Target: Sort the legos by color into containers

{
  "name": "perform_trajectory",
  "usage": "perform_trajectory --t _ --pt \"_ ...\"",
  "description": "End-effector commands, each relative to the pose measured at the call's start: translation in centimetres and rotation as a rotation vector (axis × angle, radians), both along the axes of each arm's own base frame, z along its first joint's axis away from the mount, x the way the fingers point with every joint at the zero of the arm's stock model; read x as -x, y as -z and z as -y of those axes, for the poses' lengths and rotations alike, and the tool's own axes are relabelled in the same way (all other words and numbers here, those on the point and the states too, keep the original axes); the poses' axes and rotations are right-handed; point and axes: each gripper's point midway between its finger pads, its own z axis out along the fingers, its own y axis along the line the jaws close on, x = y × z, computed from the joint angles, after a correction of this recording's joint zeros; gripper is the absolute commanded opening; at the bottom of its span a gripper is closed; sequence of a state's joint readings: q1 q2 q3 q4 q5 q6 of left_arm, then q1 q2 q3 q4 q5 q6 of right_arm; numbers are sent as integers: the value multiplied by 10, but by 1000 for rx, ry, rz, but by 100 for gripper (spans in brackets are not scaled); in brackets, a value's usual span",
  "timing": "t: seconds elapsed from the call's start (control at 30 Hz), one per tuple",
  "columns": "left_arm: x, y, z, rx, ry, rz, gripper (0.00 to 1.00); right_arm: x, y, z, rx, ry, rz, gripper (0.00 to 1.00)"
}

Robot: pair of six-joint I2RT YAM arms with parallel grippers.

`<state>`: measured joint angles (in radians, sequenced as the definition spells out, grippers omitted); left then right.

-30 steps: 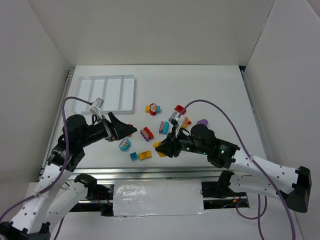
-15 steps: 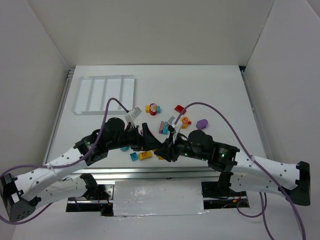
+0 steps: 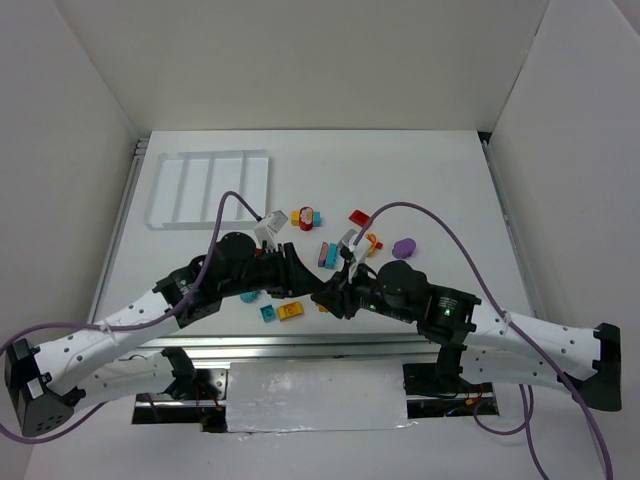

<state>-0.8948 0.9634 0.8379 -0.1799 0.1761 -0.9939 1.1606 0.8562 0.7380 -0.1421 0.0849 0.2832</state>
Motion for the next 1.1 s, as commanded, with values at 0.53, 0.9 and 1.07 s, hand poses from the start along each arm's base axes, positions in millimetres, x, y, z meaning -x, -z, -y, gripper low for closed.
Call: perform_trajectory --t 0.53,0.9,1.07 --pt "-40 -47 -43 -112 -273 168 0 -21 -13 5 -84 144 9 100" --pt "-199 -23 -156 -560 -827 192 0 -23 -7 49 -128 287 -31 100" --pt "-285 -4 -185 -634 -885 184 0 -14 4 55 -98 275 -83 100"
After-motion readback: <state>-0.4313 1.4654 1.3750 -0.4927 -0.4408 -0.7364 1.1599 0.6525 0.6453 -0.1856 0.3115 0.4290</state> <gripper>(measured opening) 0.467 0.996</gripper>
